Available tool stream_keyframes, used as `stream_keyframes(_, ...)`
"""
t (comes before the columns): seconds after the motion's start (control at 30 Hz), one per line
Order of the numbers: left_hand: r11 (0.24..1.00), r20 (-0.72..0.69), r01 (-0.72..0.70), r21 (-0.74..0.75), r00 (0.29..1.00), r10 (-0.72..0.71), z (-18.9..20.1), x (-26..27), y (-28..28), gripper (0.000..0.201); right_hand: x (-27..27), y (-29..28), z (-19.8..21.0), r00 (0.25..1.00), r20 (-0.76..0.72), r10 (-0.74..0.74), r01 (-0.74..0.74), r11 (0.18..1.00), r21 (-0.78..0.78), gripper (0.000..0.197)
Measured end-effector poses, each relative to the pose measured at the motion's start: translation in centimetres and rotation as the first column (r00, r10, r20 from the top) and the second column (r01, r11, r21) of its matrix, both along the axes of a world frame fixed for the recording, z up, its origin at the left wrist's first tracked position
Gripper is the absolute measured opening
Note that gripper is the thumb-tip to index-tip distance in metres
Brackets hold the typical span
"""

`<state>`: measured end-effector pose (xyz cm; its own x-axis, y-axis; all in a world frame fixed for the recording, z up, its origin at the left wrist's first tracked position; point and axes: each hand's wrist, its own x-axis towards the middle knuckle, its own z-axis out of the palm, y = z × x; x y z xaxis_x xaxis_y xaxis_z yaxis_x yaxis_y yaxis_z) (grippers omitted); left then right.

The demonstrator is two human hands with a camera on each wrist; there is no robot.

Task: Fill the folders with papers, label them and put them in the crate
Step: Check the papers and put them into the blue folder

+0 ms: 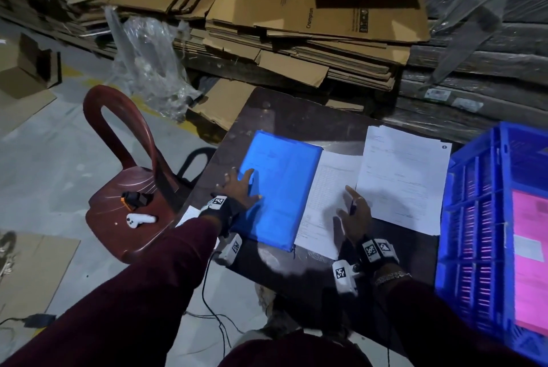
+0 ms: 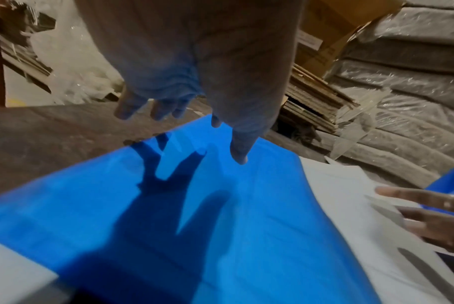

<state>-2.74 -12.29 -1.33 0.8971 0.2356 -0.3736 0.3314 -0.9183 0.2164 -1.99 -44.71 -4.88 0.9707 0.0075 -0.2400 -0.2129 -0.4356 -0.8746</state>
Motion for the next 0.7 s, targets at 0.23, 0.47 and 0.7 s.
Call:
stream_keyframes(0.23, 0.998, -0.141, 0.069, 0.011, 0.988, -0.067, -1.3, 0.6, 0.8, 0.092, -1.2, 3.5, 0.1, 1.000, -0.024, -0.003, 0.003, 1.000, -0.010, 0.069)
stream_keyframes(0.47, 0.993, -0.051, 0.077, -0.088, 0.995, -0.082, -0.2, 1.2, 0.3, 0.096, 0.0, 7.6, -0.3, 0.999, 0.050, -0.003, 0.001, 0.999, 0.033, 0.066)
stream_keyframes(0.7, 0.993, -0.028, 0.091, -0.079, 0.995, -0.093, 0.3, 1.0, 1.2, 0.073, -1.3, 6.5, -1.4, 0.999, 0.022, 0.047, -0.041, 0.980, -0.196, 0.071)
